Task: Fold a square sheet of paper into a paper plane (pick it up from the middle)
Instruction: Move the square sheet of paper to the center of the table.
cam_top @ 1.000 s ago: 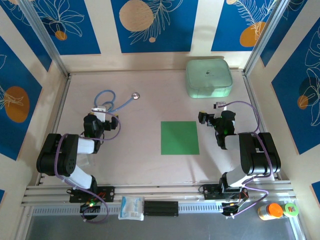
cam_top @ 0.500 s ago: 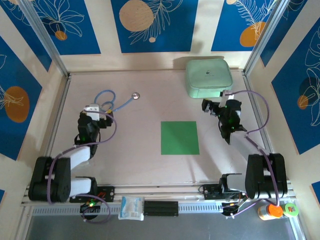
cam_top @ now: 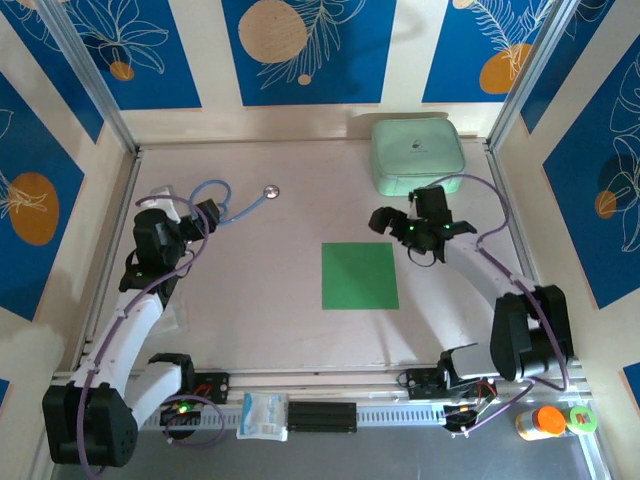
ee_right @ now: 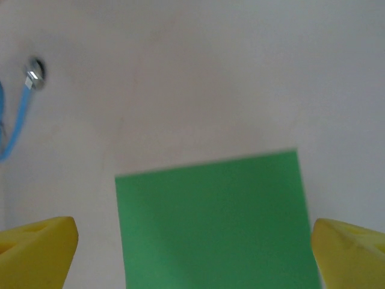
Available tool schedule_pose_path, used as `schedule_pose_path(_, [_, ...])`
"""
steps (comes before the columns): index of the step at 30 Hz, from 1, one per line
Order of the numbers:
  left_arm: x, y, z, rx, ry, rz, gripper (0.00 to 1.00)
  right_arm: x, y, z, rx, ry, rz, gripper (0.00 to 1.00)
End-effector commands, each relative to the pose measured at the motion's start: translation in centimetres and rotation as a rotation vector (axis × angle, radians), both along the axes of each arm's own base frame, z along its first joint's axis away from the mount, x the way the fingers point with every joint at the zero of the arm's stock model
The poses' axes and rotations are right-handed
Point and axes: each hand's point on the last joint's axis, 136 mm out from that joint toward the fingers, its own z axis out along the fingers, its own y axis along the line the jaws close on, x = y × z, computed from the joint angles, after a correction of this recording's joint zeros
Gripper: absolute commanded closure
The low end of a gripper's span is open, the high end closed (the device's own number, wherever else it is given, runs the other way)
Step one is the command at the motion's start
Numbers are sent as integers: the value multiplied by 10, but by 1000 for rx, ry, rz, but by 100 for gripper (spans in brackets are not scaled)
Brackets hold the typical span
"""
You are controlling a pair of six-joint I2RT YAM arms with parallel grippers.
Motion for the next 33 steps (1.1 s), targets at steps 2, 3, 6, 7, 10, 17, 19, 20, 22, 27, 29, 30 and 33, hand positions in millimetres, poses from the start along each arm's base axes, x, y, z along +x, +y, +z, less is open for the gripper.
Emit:
schedule_pose_path(2, [-9, -19, -19, -92, 97, -91, 1, -24, 23, -26, 43, 200, 22, 2])
schedule_pose_path(3, [-9, -19, -22, -94, 111, -92, 1, -25, 26, -32, 31, 218, 28, 2])
schedule_pose_path(6, [-10, -16, -32, -99, 147, -67, 1, -27, 32, -46, 7, 264, 42, 3])
schedule_pose_path(7, [-10, -16, -34, -103, 151, -70, 1, -28, 33, -50, 1, 277, 43, 3])
schedule_pose_path(10, [-10, -18, -37, -125, 158, -69, 1, -31, 38, -62, -18, 320, 46, 4])
schedule_pose_path(17, [-7, -22, -50, -145, 241, -78, 1, -43, 50, -85, -64, 404, -89, 5])
schedule_pose_path(19, [-5, -26, -52, -164, 255, -95, 1, -43, 58, -87, -72, 418, -133, 5])
schedule_pose_path(20, [-4, -27, -54, -172, 264, -98, 1, -43, 62, -88, -86, 423, -160, 5])
schedule_pose_path(22, [-4, -28, -57, -183, 278, -97, 1, -42, 71, -89, -96, 438, -215, 5])
schedule_pose_path(27, [-6, -34, -63, -201, 331, -126, 1, -40, 114, -92, -57, 489, -297, 5])
schedule_pose_path(29, [-9, -38, -65, -211, 353, -138, 1, -37, 138, -92, -26, 506, -288, 4])
schedule_pose_path(30, [-10, -39, -66, -211, 364, -142, 1, -35, 151, -92, -9, 510, -269, 5])
schedule_pose_path(33, [-15, -41, -71, -185, 421, -135, 1, -26, 183, -88, 20, 514, -207, 4])
